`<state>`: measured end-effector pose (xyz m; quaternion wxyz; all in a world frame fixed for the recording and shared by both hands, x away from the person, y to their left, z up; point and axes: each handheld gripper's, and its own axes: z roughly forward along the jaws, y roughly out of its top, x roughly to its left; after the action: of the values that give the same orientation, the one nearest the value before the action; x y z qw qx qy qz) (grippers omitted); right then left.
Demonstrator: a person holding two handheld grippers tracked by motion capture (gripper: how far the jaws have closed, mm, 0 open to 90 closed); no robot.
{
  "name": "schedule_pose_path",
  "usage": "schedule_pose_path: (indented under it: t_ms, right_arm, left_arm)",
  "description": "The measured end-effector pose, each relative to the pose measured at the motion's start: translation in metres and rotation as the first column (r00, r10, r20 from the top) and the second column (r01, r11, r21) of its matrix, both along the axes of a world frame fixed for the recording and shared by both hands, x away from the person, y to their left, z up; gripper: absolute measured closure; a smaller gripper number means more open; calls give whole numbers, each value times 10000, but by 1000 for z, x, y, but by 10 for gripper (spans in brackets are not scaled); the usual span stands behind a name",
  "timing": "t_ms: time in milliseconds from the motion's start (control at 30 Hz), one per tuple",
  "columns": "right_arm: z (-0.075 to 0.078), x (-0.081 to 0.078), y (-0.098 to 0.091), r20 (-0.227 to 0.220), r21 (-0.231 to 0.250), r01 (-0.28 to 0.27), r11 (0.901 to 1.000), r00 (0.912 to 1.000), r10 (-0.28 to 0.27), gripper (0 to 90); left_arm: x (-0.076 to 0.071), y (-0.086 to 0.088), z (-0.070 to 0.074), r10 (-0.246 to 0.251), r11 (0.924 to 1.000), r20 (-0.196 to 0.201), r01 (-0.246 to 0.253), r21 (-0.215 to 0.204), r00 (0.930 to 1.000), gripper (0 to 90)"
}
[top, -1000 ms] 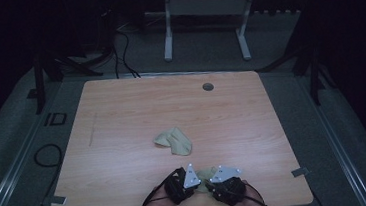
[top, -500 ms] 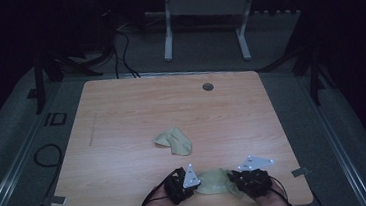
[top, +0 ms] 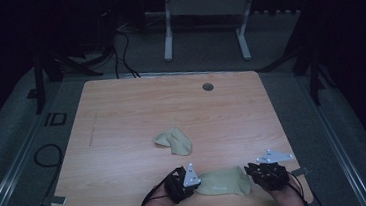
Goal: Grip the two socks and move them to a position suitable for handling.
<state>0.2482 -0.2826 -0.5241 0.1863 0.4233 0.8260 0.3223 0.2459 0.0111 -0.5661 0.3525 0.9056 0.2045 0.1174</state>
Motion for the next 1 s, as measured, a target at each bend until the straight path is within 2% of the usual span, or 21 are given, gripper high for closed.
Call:
schedule_pose_path:
  t_ms: [100, 167, 200, 333, 400, 500, 567, 633, 833, 1000]
  right_arm:
    - [2, -3, 6, 71, 96, -240, 9997, 9997, 239, 888]
    - [2, -3, 9, 74, 137, -339, 9993, 9994, 338, 888]
    - [-1, -3, 14, -57, 73, -549, 9985, 9985, 550, 894]
    - [-11, -1, 18, -435, 100, -717, 9974, 9965, 720, 894]
    - [-16, -2, 18, -544, -141, -776, 9969, 9956, 767, 894]
    - [-24, -1, 14, -659, -489, -585, 9971, 9963, 552, 895]
    - [-27, 0, 10, -799, -519, -532, 9972, 9956, 490, 894]
    - [-28, 0, 7, -863, -366, -463, 9983, 9953, 430, 894]
    - [-28, -2, 2, -791, -576, -260, 9980, 9966, 214, 895]
    - [-28, -3, -1, -846, -377, -61, 9993, 9964, 29, 894]
  left_arm:
    - [0, 0, 0, 28, 10000, 10, -28, -4, 10000, 893]
    - [0, 0, 0, 28, 10000, 10, -28, -4, 10000, 893]
    - [0, 0, 0, 24, 10000, -3, -24, -5, 10000, 893]
    - [0, 0, 0, 24, 10000, 0, -24, 13, 10000, 893]
    - [0, 0, 0, 21, 10000, -25, -21, 11, 10000, 893]
    - [0, 0, 0, 23, 10000, -45, -23, 9, 10000, 893]
    - [0, 0, 0, 28, 10000, -54, -28, -4, 10000, 893]
    - [1, 0, 0, 74, 9999, -120, -75, -76, 9999, 893]
    - [2, -6, 0, 62, 9999, -153, -64, -122, 9999, 891]
    - [6, -8, 0, 74, 9997, -319, -82, -245, 9995, 889]
